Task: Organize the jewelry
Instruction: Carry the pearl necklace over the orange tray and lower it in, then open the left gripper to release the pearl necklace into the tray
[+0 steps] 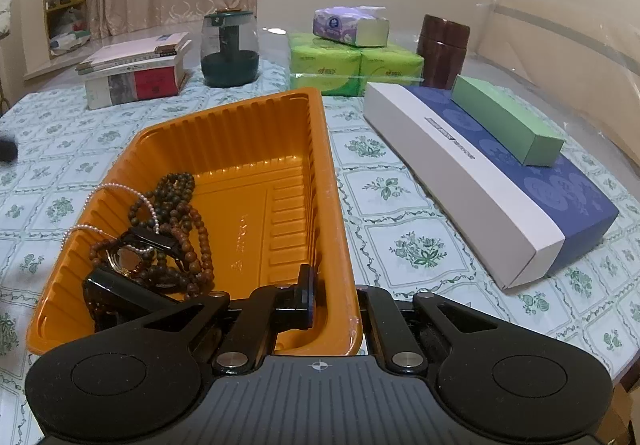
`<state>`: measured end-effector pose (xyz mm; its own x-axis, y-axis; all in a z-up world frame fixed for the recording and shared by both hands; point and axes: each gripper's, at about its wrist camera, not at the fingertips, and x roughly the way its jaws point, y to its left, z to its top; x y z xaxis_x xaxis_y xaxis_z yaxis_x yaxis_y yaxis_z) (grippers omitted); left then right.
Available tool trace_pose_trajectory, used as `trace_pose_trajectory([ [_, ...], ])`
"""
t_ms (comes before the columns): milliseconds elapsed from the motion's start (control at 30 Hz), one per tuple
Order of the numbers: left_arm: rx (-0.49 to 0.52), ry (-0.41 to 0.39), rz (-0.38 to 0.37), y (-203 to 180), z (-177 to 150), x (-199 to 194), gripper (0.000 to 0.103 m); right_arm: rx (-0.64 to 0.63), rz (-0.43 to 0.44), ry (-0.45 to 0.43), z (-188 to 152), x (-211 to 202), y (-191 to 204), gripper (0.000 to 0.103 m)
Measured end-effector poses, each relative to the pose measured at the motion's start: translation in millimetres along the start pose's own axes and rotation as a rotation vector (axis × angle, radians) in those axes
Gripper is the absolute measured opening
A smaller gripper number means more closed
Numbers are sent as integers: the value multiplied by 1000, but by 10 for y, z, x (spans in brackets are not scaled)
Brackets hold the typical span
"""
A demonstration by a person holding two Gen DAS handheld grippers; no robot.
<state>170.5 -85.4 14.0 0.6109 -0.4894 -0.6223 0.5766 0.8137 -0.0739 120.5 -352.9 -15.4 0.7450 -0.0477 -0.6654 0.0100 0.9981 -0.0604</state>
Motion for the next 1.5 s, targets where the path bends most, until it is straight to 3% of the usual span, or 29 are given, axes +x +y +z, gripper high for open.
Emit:
trace_pose_trajectory([
  [200, 69, 51, -13, -148, -377, 286, 20, -5, -4, 7, -1, 20, -6, 7],
  [433, 94, 78, -41, -244, -485, 583, 20, -9, -6, 12, 0, 26, -7, 8],
  [467, 101, 84, -31, -245, -479, 606, 17, -8, -6, 13, -4, 29, -7, 8],
  [500, 104, 90, -19, -240, -463, 619, 4, -8, -7, 14, -5, 33, -8, 8],
  [700, 145, 39, -9, -189, -157, 412, 1, -10, -8, 14, -10, 38, -10, 8],
  [1167, 177, -179, -126, -435, 1043, -51, 1, -12, -9, 11, -17, 30, -5, 8],
  [1500, 171, -191, -195, -697, 1186, 38, 1, -5, -7, 12, -11, 29, 1, 8],
])
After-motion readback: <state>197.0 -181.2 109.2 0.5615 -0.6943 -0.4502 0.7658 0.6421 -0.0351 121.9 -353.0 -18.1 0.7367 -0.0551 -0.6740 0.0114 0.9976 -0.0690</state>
